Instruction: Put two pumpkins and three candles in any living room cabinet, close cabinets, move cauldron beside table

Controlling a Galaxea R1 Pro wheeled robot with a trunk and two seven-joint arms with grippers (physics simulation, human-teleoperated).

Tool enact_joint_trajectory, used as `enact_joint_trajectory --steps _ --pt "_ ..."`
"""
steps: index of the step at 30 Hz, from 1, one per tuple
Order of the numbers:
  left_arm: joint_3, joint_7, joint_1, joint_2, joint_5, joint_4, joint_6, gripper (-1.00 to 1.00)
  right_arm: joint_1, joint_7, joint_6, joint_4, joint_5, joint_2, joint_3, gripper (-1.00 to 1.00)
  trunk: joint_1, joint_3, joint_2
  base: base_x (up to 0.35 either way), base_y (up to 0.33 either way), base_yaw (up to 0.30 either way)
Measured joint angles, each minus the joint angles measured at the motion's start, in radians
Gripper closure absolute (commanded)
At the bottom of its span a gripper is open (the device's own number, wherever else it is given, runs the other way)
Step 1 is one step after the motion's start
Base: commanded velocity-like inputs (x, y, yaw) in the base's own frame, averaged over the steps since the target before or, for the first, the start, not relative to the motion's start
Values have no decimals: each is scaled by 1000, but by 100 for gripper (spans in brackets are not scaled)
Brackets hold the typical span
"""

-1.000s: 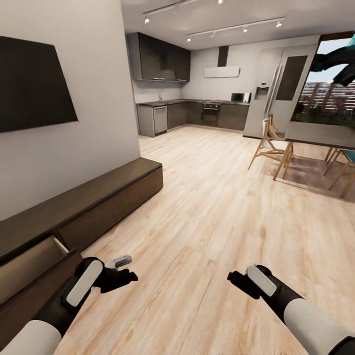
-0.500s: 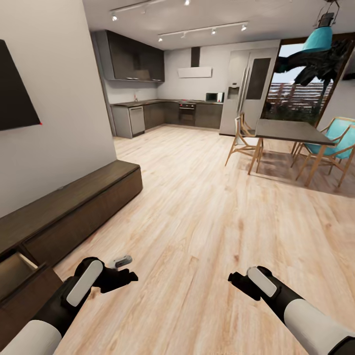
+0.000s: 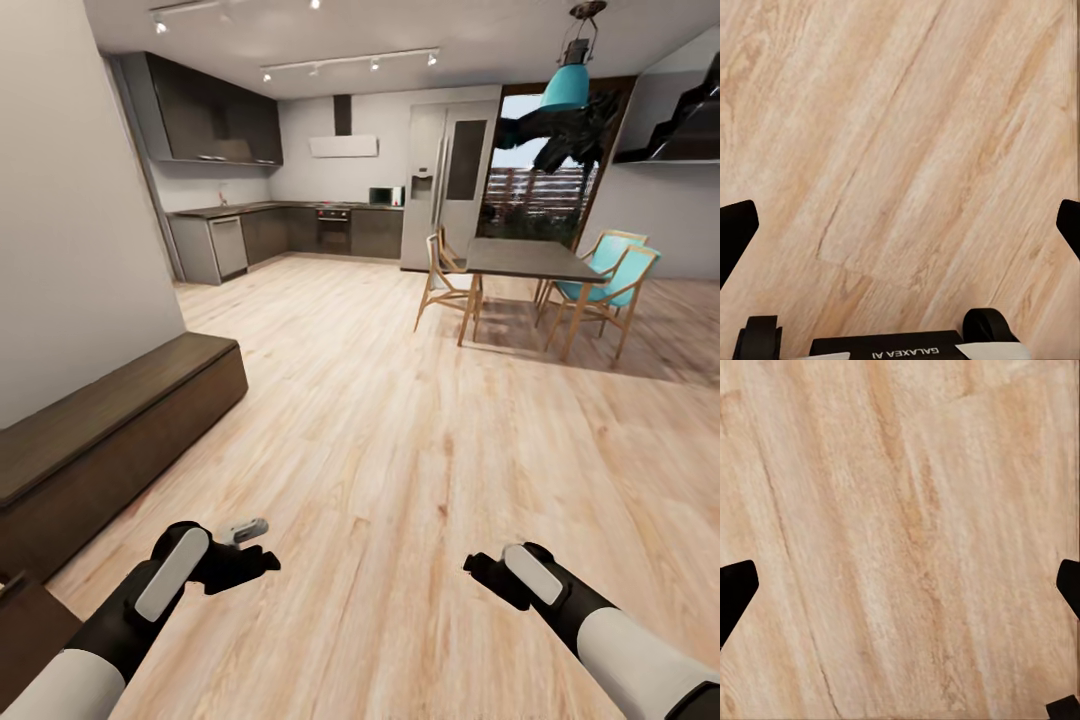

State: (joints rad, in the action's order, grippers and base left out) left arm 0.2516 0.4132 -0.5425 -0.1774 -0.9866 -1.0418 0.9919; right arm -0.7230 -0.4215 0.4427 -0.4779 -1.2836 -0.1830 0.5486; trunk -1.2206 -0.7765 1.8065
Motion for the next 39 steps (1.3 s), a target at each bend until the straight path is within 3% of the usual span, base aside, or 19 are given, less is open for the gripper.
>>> enact_joint_trajectory --steps 16,22,26,28,31,39 --pt "3 1 0 1 0 -24 0 -100 1 0 -36 0 3 -1 3 -100 0 -7 0 63 0 -275" --pt "47 1 0 -1 0 -27 0 -100 2 0 -37 0 4 0 6 -100 1 -12 0 317 0 -230" --pt "52 1 0 -1 0 -29 0 -100 1 0 -42 0 13 -1 8 -100 1 -15 0 334 0 -79" --pt "53 1 0 0 0 -29 0 -100 2 1 -65 -1 49 -1 8 -100 1 -15 0 185 0 -9" --pt "36 6 0 -16 6 -23 -4 -100 -15 -4 -48 -18 42 -3 -6 -100 0 -15 0 99 -23 0" --pt "37 12 0 -15 5 -18 -5 -100 -26 -3 -57 -40 50 2 -4 -100 1 -15 0 216 -59 0"
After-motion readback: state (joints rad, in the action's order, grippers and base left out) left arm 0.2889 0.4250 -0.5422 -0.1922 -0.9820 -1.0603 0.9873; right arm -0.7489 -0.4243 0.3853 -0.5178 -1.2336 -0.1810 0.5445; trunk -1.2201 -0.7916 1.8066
